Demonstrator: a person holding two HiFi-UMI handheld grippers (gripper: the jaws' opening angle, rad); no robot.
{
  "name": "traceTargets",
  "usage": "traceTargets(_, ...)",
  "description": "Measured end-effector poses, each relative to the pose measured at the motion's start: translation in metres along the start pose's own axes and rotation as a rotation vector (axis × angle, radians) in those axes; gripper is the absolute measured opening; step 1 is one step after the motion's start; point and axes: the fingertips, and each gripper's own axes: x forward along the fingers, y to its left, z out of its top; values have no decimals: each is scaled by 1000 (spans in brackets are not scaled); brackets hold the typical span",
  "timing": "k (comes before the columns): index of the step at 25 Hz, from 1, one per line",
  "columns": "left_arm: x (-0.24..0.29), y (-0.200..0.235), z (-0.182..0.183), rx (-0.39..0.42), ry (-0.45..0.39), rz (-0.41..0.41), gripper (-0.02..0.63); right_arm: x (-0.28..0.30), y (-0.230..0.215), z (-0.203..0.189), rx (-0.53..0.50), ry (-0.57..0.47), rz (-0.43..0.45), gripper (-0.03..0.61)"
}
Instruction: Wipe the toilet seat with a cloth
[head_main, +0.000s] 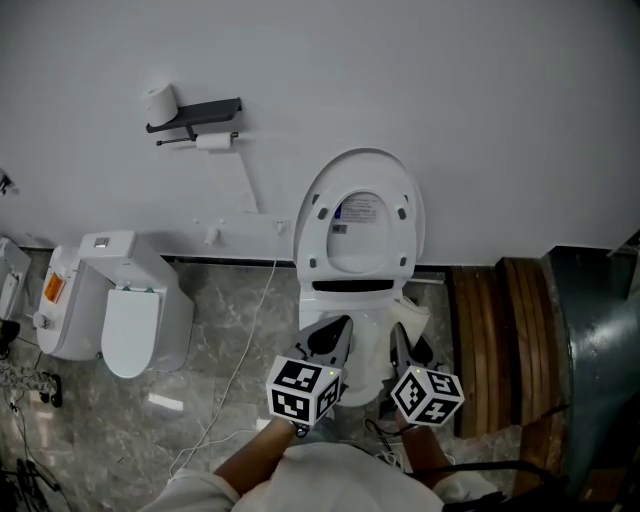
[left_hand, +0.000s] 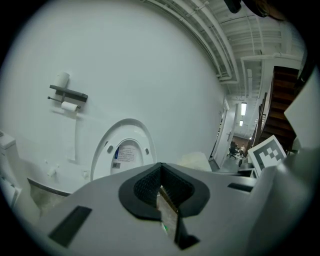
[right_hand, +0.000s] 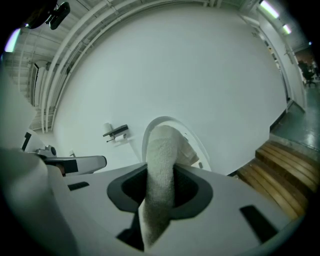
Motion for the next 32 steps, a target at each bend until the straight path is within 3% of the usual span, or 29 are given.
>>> traceTargets(7,42,13,-8,-58,24,-32,-5,27,-22,-18,20,78,-26,100)
traceTargets(11,63,25,-14,-71,35,-6,-5,56,-39,-18,24,102,-42,100)
traceTargets(18,87,57,-7,-88,34,36,-5,122,-35,9,76,96,26,100)
traceTargets(26,124,81,-7,-110,46,32,-5,198,-32,44,15,63,79,100)
traceTargets(32,151,109,1,-143,6,78,-5,250,-22,79,15,7,127,100)
